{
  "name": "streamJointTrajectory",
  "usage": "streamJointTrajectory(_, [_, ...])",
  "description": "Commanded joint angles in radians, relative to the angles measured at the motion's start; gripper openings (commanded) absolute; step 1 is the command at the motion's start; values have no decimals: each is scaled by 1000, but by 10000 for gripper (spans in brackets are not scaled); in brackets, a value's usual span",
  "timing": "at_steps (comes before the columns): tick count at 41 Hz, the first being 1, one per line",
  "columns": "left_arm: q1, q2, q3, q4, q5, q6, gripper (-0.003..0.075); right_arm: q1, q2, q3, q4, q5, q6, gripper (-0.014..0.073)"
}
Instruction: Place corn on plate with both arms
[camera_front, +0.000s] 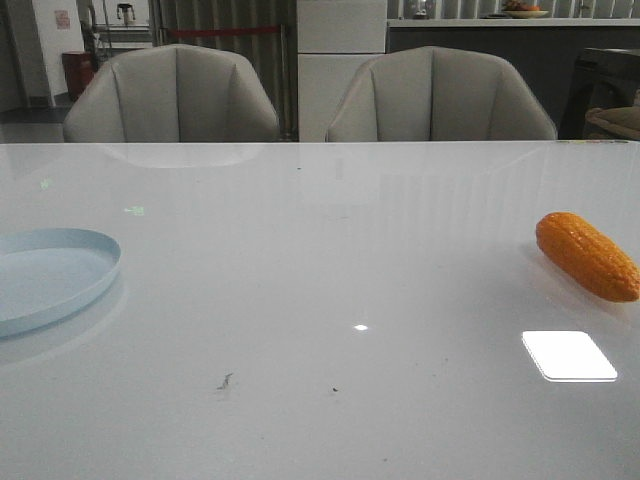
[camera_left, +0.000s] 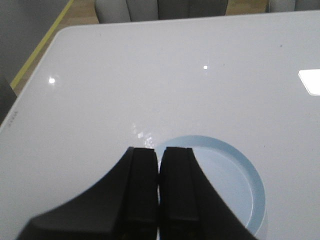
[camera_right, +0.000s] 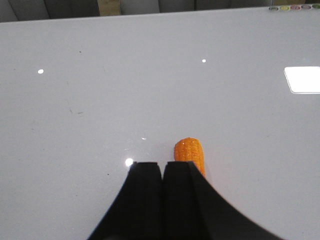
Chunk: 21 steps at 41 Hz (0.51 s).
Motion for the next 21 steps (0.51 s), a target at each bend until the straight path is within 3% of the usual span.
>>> streamJointTrajectory(1, [-6, 39, -36, -6, -79, -7, 223, -7, 10, -36, -8, -73, -9, 128])
streamJointTrajectory(7, [-6, 79, -36, -18, -118, -7, 431, -7, 30, -35, -23, -80, -9, 382])
streamJointTrajectory(10, [-6, 88, -36, -32, -138, -7, 463, -7, 37, -35, -23, -89, -9, 473])
streamJointTrajectory(13, [-6, 101, -36, -53, -125, -7, 462, -7, 47, -35, -23, -97, -9, 516])
streamJointTrajectory(21, [43, 174, -36, -168, -84, -7, 462, -7, 60, -35, -23, -66, -9, 510])
